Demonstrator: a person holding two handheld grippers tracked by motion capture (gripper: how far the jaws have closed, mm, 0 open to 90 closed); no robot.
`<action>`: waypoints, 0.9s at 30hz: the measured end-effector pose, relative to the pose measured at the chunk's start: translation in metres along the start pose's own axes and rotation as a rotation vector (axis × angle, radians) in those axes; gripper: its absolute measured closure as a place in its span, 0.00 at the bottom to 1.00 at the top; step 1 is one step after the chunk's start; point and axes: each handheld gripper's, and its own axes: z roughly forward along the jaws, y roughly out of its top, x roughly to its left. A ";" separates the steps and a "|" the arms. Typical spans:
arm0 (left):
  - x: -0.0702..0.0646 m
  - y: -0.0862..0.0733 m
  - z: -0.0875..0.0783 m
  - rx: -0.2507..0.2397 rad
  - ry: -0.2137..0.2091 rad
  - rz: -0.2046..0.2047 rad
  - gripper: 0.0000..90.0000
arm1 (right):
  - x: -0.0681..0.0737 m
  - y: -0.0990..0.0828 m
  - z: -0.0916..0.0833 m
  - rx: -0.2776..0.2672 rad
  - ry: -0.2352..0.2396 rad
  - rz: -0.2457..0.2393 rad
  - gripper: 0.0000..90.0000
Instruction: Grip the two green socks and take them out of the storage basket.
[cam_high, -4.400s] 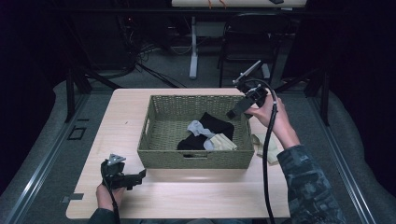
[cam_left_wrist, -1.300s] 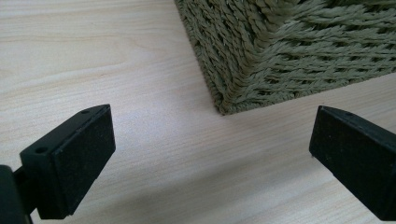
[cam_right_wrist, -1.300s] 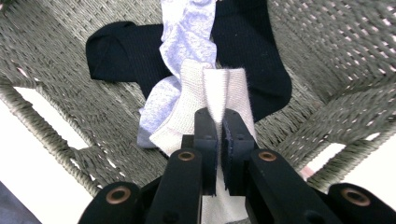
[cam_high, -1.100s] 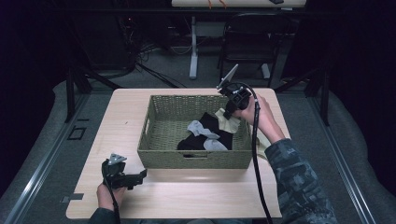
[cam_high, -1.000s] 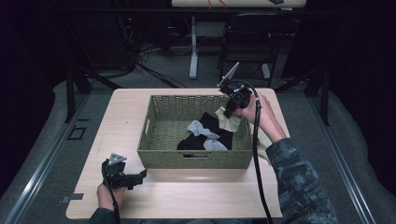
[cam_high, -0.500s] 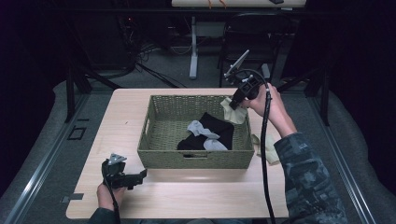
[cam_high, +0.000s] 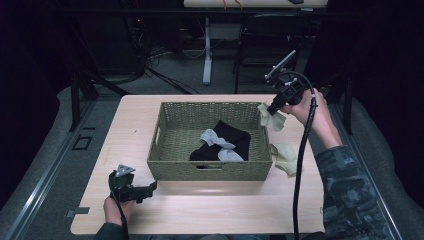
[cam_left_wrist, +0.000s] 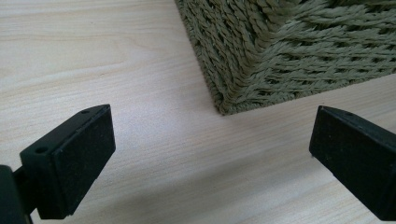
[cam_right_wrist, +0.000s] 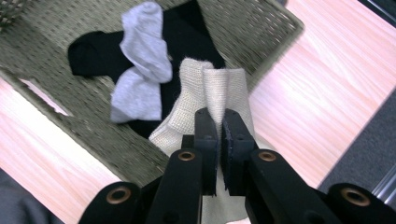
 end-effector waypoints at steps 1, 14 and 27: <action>0.000 0.000 0.000 0.000 0.000 0.000 0.00 | -0.003 -0.003 -0.001 -0.001 -0.003 0.009 0.96; 0.000 0.000 0.000 -0.002 0.002 -0.002 0.00 | -0.047 -0.041 0.022 0.039 -0.063 0.129 0.96; 0.000 0.000 0.000 0.000 0.006 -0.002 0.00 | -0.068 -0.070 0.081 0.091 -0.041 0.193 0.96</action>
